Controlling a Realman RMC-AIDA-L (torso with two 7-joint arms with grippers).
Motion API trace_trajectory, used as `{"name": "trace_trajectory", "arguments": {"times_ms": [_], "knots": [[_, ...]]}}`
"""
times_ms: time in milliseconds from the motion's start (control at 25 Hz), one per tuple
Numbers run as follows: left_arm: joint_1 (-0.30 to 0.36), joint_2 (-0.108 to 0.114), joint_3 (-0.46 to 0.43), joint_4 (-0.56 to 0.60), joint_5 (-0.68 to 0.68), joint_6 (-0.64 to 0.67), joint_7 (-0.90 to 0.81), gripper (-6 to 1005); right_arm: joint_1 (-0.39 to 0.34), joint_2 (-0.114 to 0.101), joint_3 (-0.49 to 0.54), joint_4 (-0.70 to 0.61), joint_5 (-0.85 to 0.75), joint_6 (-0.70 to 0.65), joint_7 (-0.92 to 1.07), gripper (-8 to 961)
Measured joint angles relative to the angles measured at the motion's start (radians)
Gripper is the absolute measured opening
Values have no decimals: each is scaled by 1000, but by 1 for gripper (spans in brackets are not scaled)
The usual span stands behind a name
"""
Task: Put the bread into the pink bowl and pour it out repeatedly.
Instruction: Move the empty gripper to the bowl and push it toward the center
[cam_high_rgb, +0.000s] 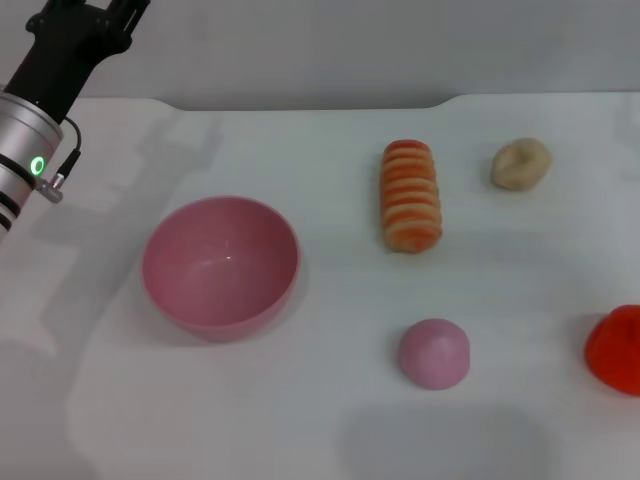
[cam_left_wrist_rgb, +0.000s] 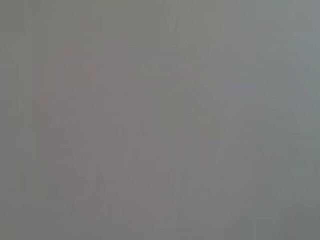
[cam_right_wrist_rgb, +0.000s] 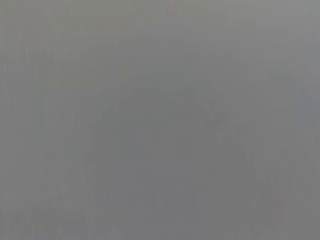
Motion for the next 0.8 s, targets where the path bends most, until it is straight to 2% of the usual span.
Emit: {"name": "trace_trajectory", "arguments": {"times_ms": [200,400,600,800], "knots": [[12,16,25,39,16,-44,-71,700,-11,1,0,-10,0,0,0,516],[36,27,26,123,119,-103,-151,702,-19,2,7,-5,2,0,0,517],[43,26,26,186,176,-147,-169,704,-26,1,9,-3,5,0,0,517],[33,29,24,237,304,-183,-239,706,-28,-2,11,-4,8,0,0,518]]}}
